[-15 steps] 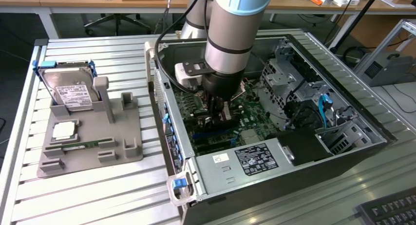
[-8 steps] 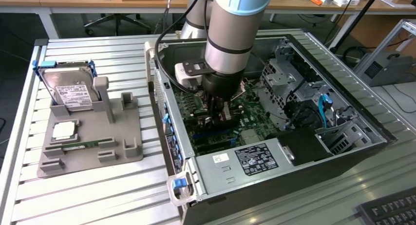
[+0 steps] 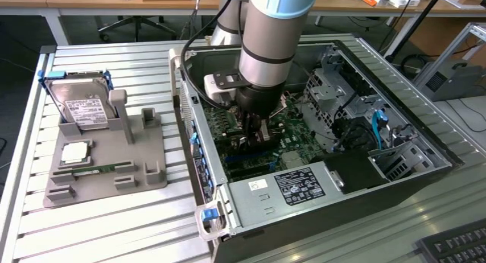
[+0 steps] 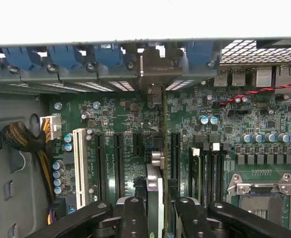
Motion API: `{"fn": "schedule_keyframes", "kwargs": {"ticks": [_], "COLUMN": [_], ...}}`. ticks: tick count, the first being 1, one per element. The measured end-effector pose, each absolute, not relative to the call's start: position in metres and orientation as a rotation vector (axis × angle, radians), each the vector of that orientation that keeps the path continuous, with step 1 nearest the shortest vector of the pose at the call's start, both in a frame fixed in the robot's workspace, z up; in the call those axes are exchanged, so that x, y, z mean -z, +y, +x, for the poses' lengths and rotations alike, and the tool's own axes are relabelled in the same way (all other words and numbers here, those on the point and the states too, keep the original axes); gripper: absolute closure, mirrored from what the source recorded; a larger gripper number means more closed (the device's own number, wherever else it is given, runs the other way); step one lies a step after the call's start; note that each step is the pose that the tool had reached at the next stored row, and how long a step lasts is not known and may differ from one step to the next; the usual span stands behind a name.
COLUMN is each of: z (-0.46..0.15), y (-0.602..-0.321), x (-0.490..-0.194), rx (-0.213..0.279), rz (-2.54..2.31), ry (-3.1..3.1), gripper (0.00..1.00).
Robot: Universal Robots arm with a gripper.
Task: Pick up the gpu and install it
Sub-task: 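Insert the gpu into the slot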
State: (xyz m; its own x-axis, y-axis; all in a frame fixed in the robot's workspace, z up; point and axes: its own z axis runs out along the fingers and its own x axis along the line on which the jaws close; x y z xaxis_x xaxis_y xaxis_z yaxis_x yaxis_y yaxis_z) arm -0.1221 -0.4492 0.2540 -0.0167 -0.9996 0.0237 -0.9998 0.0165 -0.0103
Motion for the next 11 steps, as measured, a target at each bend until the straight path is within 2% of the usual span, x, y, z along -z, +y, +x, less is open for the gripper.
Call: {"fn": "schedule_keyframes", "kwargs": {"ticks": [11], "z": [-0.1221], "y": [-0.444], "x": [-0.2541], "rx": [-0.054], "rz": [2.189], "ry": [-2.225], "gripper": [0.73]}}
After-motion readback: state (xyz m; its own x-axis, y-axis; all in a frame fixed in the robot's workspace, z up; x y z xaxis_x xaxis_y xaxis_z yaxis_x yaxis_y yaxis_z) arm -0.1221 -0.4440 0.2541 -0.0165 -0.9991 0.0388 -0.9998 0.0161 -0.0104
